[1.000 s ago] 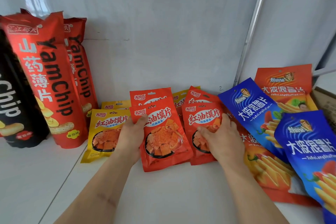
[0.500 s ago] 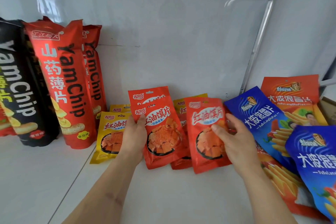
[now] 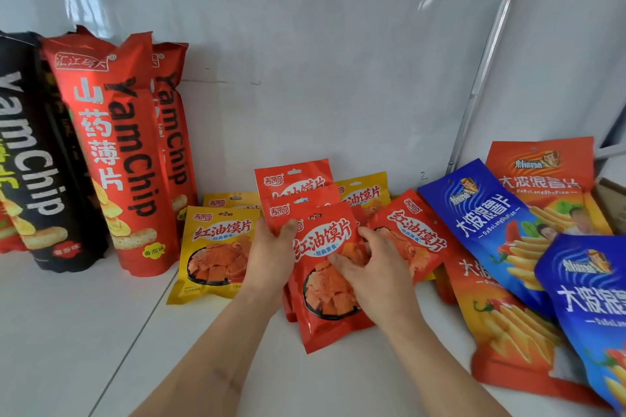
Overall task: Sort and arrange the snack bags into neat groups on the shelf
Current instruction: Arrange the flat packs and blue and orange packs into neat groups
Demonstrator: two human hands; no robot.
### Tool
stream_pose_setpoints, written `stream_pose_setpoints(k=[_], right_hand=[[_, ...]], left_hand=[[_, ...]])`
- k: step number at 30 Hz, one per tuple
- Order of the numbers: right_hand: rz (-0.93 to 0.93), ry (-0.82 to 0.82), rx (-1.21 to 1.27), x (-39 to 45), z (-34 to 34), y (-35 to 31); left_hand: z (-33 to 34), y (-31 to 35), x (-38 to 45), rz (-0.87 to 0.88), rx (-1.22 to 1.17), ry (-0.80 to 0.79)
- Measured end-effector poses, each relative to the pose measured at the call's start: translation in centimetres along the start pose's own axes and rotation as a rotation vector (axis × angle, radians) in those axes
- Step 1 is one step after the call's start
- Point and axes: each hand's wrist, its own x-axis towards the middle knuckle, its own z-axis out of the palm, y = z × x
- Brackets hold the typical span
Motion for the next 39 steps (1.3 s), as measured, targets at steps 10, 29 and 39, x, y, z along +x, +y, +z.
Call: stream_pose_setpoints(k=[10, 29, 39], right_hand=[[0.415, 0.019, -0.207, 0.9, -6.2, 3.3], [0.292, 0.258, 0.480, 2.6, -3.5, 5.9], [0.378, 0.299, 0.852, 3.6, -3.5, 5.7]], left_hand=[[-1.4, 0.5, 1.6, -0.015, -0.021, 0.072], [-3.0, 1.1, 2.2, -0.008, 0.064, 0.139], [-3.8, 1.5, 2.6, -0.008, 0.082, 0.178]])
